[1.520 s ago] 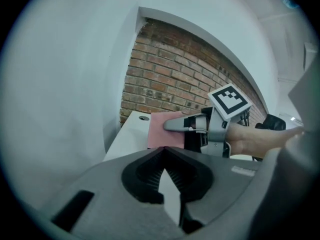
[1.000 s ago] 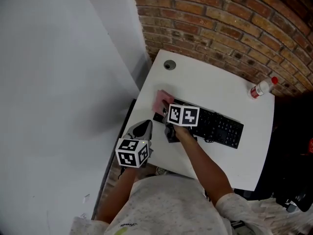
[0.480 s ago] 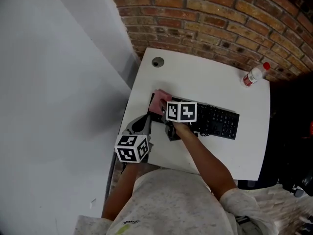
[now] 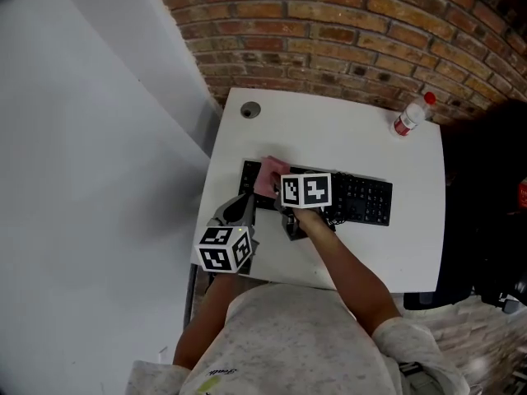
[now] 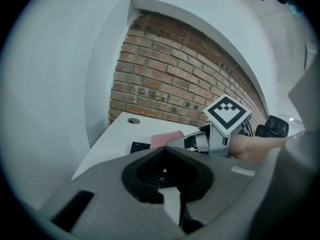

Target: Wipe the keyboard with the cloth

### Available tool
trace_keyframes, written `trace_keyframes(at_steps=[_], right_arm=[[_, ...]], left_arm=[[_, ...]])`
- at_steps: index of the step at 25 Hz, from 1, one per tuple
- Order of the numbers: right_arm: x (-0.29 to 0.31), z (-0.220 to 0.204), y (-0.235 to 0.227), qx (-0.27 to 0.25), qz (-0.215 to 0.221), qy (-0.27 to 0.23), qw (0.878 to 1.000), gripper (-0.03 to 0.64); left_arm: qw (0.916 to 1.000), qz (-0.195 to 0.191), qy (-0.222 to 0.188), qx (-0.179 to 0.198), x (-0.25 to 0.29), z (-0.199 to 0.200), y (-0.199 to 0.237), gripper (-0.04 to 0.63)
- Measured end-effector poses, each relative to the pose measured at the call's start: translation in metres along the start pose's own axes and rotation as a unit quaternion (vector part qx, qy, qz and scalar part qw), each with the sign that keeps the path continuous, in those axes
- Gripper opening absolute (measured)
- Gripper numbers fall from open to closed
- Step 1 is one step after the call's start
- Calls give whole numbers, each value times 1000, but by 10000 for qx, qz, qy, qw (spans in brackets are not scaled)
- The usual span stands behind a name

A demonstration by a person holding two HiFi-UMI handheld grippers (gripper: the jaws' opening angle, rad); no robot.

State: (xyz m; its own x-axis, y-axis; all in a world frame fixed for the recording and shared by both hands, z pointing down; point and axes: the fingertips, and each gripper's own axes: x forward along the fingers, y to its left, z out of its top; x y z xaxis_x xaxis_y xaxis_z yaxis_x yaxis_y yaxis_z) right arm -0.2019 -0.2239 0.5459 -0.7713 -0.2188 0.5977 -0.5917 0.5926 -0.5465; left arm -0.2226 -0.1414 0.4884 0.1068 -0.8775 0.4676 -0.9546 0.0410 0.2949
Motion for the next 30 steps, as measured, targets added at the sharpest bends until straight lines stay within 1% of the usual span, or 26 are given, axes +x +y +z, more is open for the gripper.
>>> trace_keyframes(at_steps=[9,21,30], right_arm=[[-23,-2,-20,106,-252,-81,9996,25],[-64,-8,-54,296,-619,-128,9976,25],[-92,-10,-78,415,-826,-259,9954,26]], left_arm=[[9995,-278,30,135,9,0,-18,-3],[9967,-754,74,296,25,-4,-59,-3],[9949,-925,102,385,32,-6,-78,-3]])
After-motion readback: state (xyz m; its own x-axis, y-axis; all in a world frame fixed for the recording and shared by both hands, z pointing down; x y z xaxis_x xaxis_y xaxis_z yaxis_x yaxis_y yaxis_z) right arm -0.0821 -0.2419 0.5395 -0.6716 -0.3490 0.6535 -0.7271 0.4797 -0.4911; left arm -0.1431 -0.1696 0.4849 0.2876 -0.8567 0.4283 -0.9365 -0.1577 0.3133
